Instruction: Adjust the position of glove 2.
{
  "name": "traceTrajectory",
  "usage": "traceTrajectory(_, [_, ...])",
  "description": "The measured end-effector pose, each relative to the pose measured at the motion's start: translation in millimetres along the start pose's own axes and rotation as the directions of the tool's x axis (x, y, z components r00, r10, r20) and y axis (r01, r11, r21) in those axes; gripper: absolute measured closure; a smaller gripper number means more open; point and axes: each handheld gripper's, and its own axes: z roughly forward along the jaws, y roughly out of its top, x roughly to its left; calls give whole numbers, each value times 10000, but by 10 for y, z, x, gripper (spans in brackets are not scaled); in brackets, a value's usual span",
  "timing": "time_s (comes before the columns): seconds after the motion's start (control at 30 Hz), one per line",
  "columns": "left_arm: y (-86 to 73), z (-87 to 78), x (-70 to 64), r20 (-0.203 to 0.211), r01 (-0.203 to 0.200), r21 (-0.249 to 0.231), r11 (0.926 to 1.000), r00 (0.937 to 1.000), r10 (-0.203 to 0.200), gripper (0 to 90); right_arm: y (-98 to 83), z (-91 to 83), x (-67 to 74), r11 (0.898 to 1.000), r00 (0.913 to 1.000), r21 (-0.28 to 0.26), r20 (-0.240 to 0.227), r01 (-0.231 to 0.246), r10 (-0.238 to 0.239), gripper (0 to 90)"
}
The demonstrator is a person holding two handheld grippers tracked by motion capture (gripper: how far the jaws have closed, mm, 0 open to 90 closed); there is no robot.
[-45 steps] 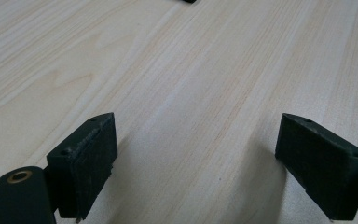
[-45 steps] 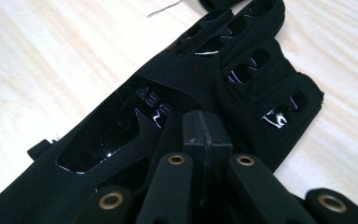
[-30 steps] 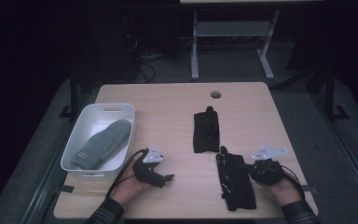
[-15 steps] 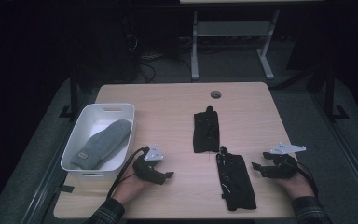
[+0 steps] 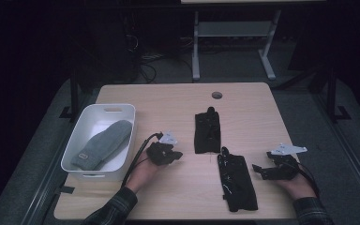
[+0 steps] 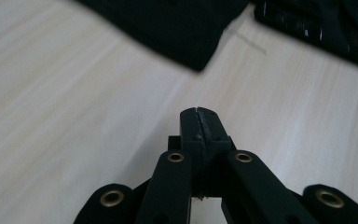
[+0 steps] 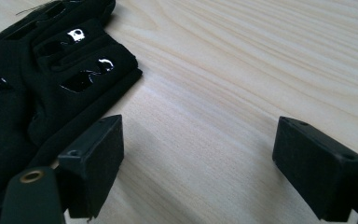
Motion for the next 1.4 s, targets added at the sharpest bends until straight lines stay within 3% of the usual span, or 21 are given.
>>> traceTrajectory(0.13, [194,112,63,4,-185,-74,9998,9998,185,895,0,1,0,10000,10000,1,25,-48,48,159])
traceTrajectory(0.4, [513,378,313,39,-144,-409,9991,9999,146,895,-2,-1,0,10000,10000,17,37,-28,28,153])
traceTrajectory(0.57, [663,538,453,180,184,-787,9967,9997,-171,894,-2,-1,-1,10000,10000,18,38,-29,29,153])
traceTrajectory(0.83, [882,824,409,593,141,-887,9960,9982,-88,894,-2,-1,-3,10000,10000,27,46,-22,22,153])
traceTrajectory(1.0, [899,978,380,649,0,-534,9986,9979,35,894,-2,-1,-3,10000,10000,32,58,-45,45,153])
traceTrajectory(1.1, [866,1050,373,739,198,-443,9988,9971,-165,894,-2,-2,-2,10000,10000,42,61,-64,64,153])
traceTrajectory(1.27, [851,1033,377,580,14,-220,9998,9983,-1,895,-2,-1,-3,9999,9999,49,96,-102,101,153])
traceTrajectory(1.4, [795,987,380,557,177,-249,9995,9983,-163,896,-2,-2,-3,9999,9999,49,116,-120,119,153])
